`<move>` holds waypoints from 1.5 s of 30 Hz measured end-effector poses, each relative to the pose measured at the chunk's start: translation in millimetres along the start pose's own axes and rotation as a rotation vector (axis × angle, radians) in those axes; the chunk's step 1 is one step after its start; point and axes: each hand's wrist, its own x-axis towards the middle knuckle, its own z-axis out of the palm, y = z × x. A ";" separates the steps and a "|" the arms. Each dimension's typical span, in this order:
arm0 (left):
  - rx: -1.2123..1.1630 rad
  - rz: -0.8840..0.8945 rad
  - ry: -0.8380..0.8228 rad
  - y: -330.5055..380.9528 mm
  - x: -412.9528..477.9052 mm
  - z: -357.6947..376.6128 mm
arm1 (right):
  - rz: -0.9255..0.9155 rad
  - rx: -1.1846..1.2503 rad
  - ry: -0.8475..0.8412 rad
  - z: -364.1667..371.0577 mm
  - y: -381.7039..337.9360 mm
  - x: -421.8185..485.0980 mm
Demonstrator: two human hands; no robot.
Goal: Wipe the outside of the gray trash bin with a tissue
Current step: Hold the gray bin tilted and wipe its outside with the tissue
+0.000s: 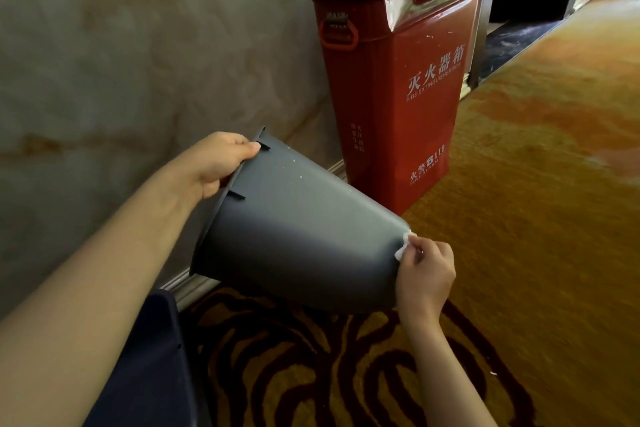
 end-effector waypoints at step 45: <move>-0.056 0.105 -0.278 -22.5 -32.9 -22.0 | -0.101 0.052 -0.114 21.1 -47.6 -10.1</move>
